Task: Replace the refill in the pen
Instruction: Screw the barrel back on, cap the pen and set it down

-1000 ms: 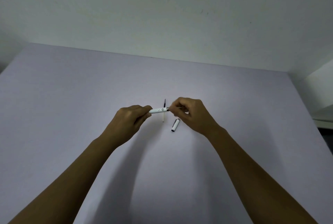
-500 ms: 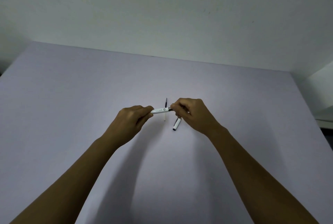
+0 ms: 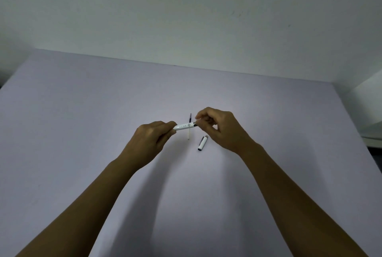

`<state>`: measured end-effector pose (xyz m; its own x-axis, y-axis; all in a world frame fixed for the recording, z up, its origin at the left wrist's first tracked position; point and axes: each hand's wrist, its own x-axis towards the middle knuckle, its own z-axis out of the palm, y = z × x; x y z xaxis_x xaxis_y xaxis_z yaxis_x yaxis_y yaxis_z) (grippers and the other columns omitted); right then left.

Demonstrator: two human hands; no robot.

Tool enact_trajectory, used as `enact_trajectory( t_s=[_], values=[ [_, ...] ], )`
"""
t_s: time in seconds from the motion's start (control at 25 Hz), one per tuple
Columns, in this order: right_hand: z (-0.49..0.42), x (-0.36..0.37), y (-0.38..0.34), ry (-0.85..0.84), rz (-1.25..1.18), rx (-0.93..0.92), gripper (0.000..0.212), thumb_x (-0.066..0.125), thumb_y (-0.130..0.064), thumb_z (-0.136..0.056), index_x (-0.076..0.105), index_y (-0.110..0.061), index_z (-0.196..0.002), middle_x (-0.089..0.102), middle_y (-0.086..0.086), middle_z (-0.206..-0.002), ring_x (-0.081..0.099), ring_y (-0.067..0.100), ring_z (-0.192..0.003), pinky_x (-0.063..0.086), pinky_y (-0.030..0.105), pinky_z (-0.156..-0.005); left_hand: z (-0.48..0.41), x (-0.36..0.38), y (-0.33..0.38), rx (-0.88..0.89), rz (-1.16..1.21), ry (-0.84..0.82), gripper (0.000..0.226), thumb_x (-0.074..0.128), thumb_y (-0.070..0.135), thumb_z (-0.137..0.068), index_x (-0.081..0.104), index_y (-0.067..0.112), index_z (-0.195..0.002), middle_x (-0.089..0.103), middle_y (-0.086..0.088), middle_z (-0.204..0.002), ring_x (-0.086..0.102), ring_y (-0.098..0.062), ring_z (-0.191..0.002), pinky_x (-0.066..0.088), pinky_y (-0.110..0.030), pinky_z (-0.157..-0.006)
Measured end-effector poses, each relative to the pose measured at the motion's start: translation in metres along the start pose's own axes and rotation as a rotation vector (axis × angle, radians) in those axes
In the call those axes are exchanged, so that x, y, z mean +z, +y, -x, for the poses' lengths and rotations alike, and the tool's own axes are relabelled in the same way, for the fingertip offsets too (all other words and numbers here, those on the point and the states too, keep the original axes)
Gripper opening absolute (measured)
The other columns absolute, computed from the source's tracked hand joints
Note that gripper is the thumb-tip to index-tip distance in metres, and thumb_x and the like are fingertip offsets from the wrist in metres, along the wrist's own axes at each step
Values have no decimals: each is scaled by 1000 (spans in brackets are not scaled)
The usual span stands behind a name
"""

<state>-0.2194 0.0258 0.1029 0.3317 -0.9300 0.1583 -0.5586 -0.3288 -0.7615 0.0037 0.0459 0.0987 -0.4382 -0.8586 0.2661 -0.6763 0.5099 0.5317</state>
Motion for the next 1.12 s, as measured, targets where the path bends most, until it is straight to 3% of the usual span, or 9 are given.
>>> enact_trajectory(
  t_s=[0.04, 0.12, 0.28, 0.44, 0.64, 0.8, 0.96, 1.04, 1.12],
  values=[
    [1, -1, 0, -7, -2, -19, 12, 59, -23, -90, 65, -13, -94, 66, -11, -79, 63, -2, -77, 50, 12, -73, 0, 0, -1, -6, -1, 6, 17, 51, 17, -90, 64, 6, -95, 49, -8, -57, 41, -23, -50, 37, -34, -47],
    [2, 0, 0, -2, 39, -44, 12, 60, -22, -90, 66, -11, -91, 66, -8, -79, 62, -2, -75, 47, 9, -72, -1, -1, -2, -2, -10, 4, 17, 51, 17, -90, 63, 6, -94, 48, -7, -56, 40, -22, -50, 36, -33, -47],
    [1, 5, 4, 38, 104, 43, 33, 51, -31, -94, 61, -9, -72, 67, 8, -65, 60, 20, -59, 49, 33, -61, -2, -1, -2, 15, -4, -11, 16, 53, 16, -89, 64, 7, -97, 48, -4, -58, 38, -19, -51, 34, -28, -49],
    [3, 2, 4, -12, 35, -23, 15, 59, -28, -89, 65, -15, -92, 70, 0, -85, 64, 10, -79, 51, 20, -76, -2, -3, -3, -2, -6, 0, 19, 51, 17, -89, 64, 6, -97, 49, -6, -57, 39, -20, -51, 37, -32, -48],
    [-1, 4, 3, 4, 122, 18, 35, 46, -36, -94, 63, -11, -75, 66, 5, -67, 62, 20, -64, 49, 38, -64, -4, -5, -3, 14, -16, -11, 15, 54, 14, -89, 64, 7, -98, 52, -8, -59, 39, -19, -52, 35, -29, -50],
    [0, 0, 3, -13, 21, -23, 18, 58, -31, -90, 65, -16, -97, 68, -5, -88, 64, 5, -86, 52, 20, -81, -5, -5, -4, 10, -18, 2, 15, 54, 14, -89, 64, 7, -98, 53, -9, -59, 39, -19, -53, 35, -29, -50],
    [-5, 1, 4, -3, 153, -15, 31, 49, -31, -95, 64, -9, -77, 65, 6, -69, 59, 21, -65, 48, 36, -64, -7, -3, -4, 19, -35, 3, 20, 51, 18, -88, 65, 7, -98, 56, -9, -61, 41, -21, -52, 37, -29, -49],
    [-7, 3, 6, -22, 127, 58, 38, 47, -35, -96, 63, -11, -71, 65, 5, -63, 60, 21, -62, 48, 34, -63, -8, -2, -5, 20, -58, 3, 18, 53, 16, -88, 65, 7, -99, 58, -9, -63, 45, -24, -53, 37, -29, -49],
    [-8, 5, 8, -48, 21, 122, 36, 46, -38, -95, 68, -15, -78, 69, 2, -70, 65, 14, -66, 48, 25, -65, -8, -1, -7, 6, -61, 2, 15, 55, 13, -89, 64, 7, -99, 57, -9, -63, 46, -25, -53, 37, -30, -49]
  ],
)
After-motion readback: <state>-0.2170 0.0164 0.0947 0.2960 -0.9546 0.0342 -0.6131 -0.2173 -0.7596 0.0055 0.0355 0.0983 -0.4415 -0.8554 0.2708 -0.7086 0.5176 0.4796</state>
